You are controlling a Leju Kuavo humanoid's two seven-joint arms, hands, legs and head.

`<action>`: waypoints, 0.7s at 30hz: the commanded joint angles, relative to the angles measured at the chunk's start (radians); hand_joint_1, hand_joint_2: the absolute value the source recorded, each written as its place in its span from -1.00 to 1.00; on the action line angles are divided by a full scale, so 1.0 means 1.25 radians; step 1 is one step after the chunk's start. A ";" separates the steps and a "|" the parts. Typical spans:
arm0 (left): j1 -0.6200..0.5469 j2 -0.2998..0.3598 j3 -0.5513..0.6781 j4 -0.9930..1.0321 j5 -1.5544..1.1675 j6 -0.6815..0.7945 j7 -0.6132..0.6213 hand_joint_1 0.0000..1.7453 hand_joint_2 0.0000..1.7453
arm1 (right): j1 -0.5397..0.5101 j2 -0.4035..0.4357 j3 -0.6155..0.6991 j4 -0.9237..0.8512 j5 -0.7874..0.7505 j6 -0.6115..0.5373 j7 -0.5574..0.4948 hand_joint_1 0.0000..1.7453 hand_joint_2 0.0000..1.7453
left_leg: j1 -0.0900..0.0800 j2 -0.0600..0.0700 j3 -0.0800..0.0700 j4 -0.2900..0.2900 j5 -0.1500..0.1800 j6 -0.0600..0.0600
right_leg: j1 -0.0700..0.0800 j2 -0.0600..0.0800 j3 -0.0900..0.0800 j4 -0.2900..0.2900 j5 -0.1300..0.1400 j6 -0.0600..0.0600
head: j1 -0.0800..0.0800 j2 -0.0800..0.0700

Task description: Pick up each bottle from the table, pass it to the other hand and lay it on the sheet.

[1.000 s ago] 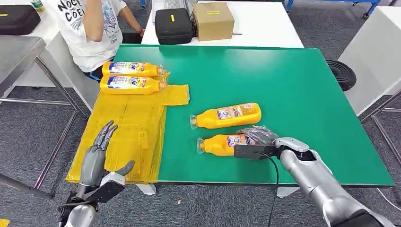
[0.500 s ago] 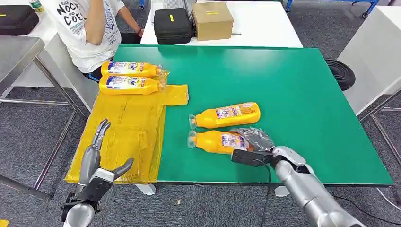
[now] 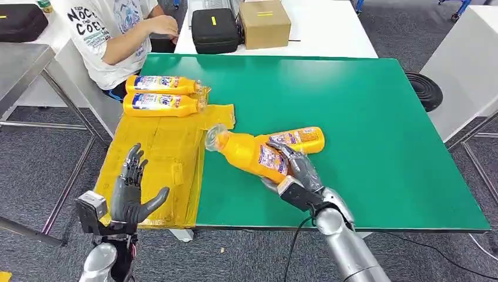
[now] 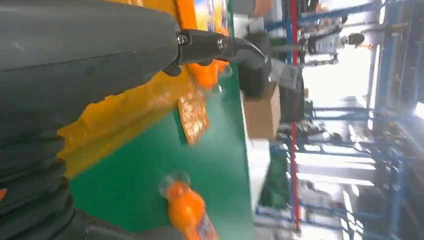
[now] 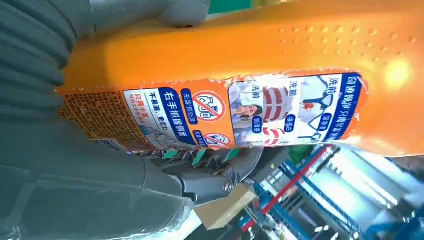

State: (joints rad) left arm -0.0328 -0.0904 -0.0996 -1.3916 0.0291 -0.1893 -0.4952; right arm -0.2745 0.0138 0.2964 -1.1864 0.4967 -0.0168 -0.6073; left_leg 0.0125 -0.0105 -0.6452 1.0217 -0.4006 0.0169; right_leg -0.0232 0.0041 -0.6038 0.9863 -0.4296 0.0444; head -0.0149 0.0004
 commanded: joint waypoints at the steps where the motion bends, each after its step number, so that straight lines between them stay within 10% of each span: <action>1: -0.058 0.004 -0.047 0.111 0.056 -0.062 0.010 -1.00 1.00 | -0.016 0.055 -0.032 0.065 -0.014 -0.002 -0.023 1.00 1.00 | 0.000 0.000 0.003 -0.001 -0.001 0.000 | 0.001 -0.001 0.003 -0.001 -0.001 -0.002 | 0.000 0.000; 21: -0.166 -0.002 -0.154 0.250 0.117 -0.196 0.015 -1.00 1.00 | -0.110 0.184 0.155 0.352 0.025 -0.020 -0.038 1.00 1.00 | 0.000 0.001 0.001 -0.001 0.000 0.000 | 0.001 0.000 0.001 0.000 0.000 -0.001 | 0.000 0.000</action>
State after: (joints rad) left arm -0.1747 -0.1003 -0.2476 -1.1814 0.1686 -0.4261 -0.4845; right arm -0.3375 0.2114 0.4033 -0.8962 0.5085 -0.0469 -0.6737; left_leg 0.0129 -0.0101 -0.6462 1.0217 -0.4004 0.0169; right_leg -0.0229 0.0043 -0.6048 0.9868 -0.4295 0.0443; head -0.0149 0.0004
